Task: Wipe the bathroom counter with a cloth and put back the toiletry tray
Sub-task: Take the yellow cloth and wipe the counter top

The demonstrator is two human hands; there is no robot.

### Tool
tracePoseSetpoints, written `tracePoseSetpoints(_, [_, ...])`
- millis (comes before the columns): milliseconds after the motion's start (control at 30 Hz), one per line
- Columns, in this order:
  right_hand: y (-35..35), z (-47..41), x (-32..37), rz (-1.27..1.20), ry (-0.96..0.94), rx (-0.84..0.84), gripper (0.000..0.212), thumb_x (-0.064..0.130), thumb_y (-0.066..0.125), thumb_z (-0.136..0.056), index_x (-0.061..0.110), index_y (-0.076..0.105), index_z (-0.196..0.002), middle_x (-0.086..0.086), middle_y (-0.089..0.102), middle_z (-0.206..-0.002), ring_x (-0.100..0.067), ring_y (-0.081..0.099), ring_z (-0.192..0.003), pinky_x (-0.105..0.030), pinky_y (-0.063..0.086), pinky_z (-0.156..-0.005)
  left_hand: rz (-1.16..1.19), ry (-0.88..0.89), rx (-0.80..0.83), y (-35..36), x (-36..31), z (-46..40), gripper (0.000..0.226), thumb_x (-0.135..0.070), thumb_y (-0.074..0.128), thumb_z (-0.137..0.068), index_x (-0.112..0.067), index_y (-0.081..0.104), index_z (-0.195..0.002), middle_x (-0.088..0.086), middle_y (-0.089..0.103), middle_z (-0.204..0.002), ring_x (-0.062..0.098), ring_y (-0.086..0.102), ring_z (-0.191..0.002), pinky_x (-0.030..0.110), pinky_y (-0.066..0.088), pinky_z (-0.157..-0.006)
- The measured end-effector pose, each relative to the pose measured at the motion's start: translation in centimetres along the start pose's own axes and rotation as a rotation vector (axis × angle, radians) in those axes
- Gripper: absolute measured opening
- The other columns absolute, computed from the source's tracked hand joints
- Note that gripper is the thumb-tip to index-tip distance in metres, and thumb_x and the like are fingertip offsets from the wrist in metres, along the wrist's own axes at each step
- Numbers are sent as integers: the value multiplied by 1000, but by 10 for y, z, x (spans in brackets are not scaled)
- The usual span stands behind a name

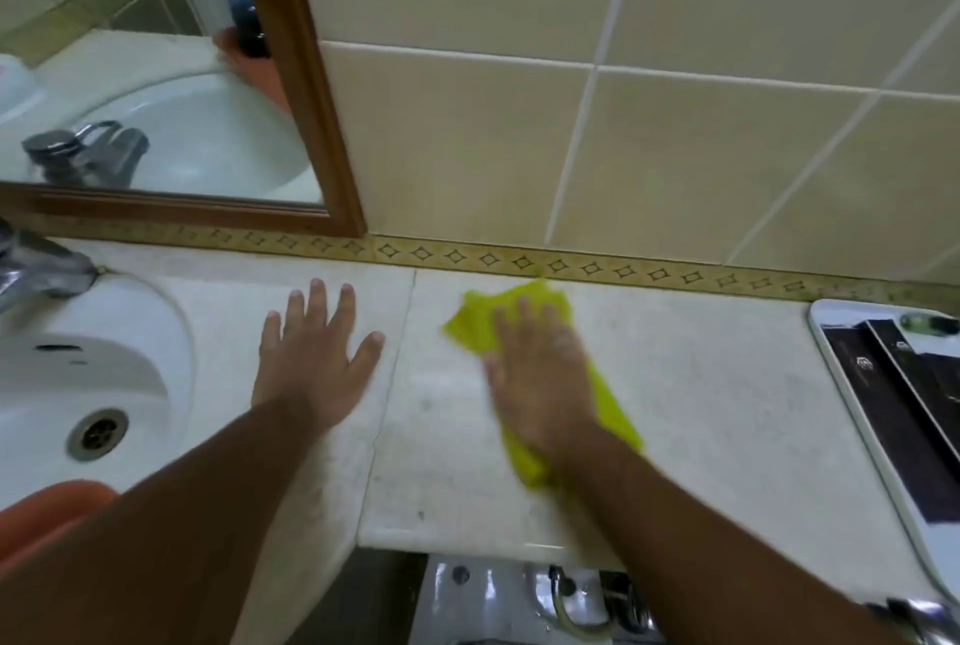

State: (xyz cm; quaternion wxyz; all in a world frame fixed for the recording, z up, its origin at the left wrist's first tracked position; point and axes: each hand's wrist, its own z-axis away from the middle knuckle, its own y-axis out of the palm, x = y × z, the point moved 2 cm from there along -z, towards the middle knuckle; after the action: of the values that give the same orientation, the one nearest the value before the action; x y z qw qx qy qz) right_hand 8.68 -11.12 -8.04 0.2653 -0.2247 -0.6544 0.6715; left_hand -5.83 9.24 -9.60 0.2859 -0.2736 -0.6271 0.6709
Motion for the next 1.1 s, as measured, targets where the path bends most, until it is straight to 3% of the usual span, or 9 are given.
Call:
tracePoseSetpoints(133, [2,90,-26,-85,-479,135,58,54,29,-98,34,30,-152,-2,28,-162,-30,24,-149,-45,25,-118,7,5,20,-6,-2,0,83,-69,-2,-87,-23,8,-156,12,5,-165,36,9,-150,54,10,-119])
tracePoseSetpoints(267, [-13,61,-161,-8,66,52,63,53,21,-96,28,26,-154,-7,22,-163,-33,18,-150,-52,29,-116,-3,16,10,-7,-3,1,82,-69,1,-89,-23,9,-156,13,6,-165,37,10,-150,56,11,-119])
tracePoseSetpoints(367, [-21,1,-136,37,450,19,63,46,21,-99,19,18,-156,-15,19,-163,-32,15,-150,-49,14,-121,-12,10,20,-9,-2,-1,80,-68,4,-90,-23,9,-156,13,4,-165,37,9,-150,56,10,-119])
tracePoseSetpoints(433, [-11,-18,-65,47,305,42,64,44,21,-100,16,12,-157,-19,14,-163,-35,10,-151,-51,8,-122,-28,13,32,-8,-3,1,79,-67,6,-91,-23,8,-156,13,4,-165,37,9,-150,55,11,-119])
tracePoseSetpoints(533, [9,16,26,19,-331,108,62,49,26,-97,26,21,-154,-13,19,-163,-40,15,-149,-54,14,-121,-18,10,23,-9,-3,2,77,-63,8,-93,-21,10,-156,15,7,-164,38,11,-149,55,12,-119])
tracePoseSetpoints(633, [-4,49,-13,-24,-720,163,57,52,33,-97,31,34,-150,-6,29,-161,-34,24,-148,-46,19,-118,-7,11,24,-10,-4,3,77,-63,8,-93,-20,11,-156,15,8,-164,38,11,-149,55,12,-119])
tracePoseSetpoints(700, [-10,34,-76,22,-660,167,57,50,30,-98,31,33,-152,-5,23,-163,-30,16,-151,-42,15,-120,1,17,32,-11,-3,2,78,-66,5,-91,-22,9,-156,14,6,-165,37,9,-150,55,11,-119])
tracePoseSetpoints(867, [-26,-2,-147,-1,-32,83,57,43,34,-101,28,24,-155,-4,19,-165,-30,14,-151,-41,16,-120,-14,10,32,-10,-4,1,79,-66,4,-90,-22,8,-156,13,5,-165,37,9,-150,55,11,-119])
tracePoseSetpoints(1100, [-11,43,-40,35,-706,173,59,50,33,-99,31,26,-154,-4,20,-164,-31,17,-150,-44,15,-120,-18,11,22,-7,-2,1,74,-62,12,-94,-20,12,-155,15,10,-164,38,12,-149,56,12,-118])
